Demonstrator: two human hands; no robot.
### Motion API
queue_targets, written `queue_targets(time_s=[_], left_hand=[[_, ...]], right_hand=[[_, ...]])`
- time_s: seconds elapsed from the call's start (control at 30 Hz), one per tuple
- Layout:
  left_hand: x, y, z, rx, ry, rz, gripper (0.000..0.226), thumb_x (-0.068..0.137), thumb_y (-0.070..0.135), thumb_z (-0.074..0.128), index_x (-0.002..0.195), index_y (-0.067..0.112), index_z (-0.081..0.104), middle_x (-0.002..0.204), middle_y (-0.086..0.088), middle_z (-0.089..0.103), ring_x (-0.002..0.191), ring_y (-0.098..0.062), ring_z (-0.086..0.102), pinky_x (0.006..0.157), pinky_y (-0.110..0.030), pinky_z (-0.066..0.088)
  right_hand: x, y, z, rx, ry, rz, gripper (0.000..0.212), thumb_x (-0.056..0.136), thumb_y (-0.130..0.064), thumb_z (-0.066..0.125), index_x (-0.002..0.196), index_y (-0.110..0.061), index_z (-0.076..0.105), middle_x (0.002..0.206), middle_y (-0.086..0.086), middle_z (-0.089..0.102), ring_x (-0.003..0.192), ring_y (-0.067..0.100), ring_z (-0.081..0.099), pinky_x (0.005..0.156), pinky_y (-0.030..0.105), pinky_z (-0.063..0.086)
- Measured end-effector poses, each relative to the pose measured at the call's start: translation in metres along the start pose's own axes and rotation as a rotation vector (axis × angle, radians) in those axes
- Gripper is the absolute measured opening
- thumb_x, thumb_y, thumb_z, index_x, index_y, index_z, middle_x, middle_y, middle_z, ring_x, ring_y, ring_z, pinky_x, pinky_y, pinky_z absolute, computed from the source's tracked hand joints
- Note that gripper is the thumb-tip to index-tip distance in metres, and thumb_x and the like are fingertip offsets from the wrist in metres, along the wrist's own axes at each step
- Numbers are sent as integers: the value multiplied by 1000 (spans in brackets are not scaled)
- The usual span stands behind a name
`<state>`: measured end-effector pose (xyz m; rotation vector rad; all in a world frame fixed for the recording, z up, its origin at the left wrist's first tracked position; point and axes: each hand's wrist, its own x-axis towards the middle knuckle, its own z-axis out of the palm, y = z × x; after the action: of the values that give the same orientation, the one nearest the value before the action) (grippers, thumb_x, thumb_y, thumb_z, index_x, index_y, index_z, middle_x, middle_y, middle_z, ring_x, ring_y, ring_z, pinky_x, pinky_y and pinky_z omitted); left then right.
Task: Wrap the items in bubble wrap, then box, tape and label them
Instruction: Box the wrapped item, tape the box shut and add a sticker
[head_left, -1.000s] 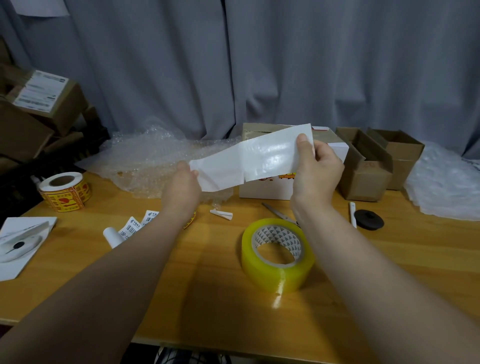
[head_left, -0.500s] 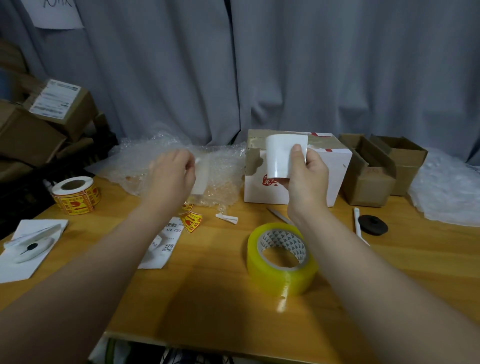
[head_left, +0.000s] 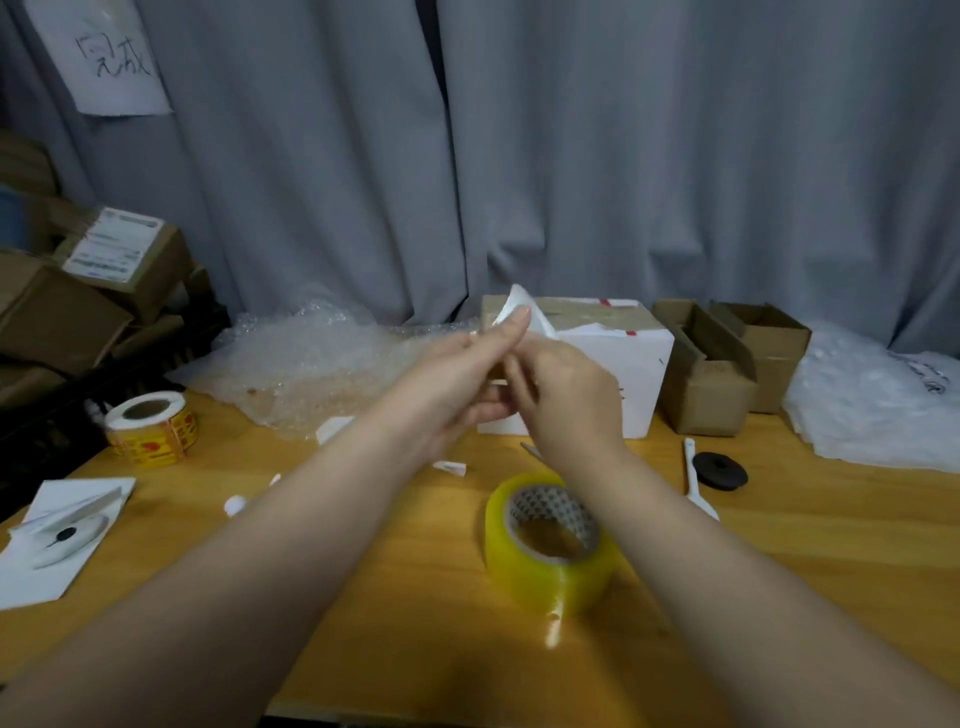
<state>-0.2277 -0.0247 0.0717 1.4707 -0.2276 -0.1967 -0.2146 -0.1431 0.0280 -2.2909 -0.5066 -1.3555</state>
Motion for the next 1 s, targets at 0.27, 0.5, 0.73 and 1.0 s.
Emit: queue_targets(time_s=[0.27,0.5,0.73,1.0], left_hand=[[32,10,22,-167,314,60,24,98,17,47,76,10,56,46,3,56,39,-7,53,41,-18,44],[78,13,-4,245,335,181,16,89,13,63,98,9,51,89,-11,68,66,-18,66,63,-34,56],[126,34,-9,565,125,261,23,84,10,68,89,21,49,91,5,68,79,-7,68,68,-26,57],[179,27,-11,493,166,130,21,85,7,67,102,11,54,102,-6,69,84,-15,68,76,-28,57]], right_hand=[[28,7,-8,-190,-165,-94,33,73,-14,72,106,-8,71,107,9,70,96,29,67,65,34,57],[55,39,-17,67,-271,224,38,93,-26,47,127,-15,58,120,4,52,114,23,44,95,38,40],[106,98,-5,152,-180,511,18,92,-29,60,107,-22,67,117,-1,50,105,13,51,88,29,49],[119,147,21,316,-346,813,19,94,-5,53,98,-19,65,117,3,62,99,17,57,84,33,56]])
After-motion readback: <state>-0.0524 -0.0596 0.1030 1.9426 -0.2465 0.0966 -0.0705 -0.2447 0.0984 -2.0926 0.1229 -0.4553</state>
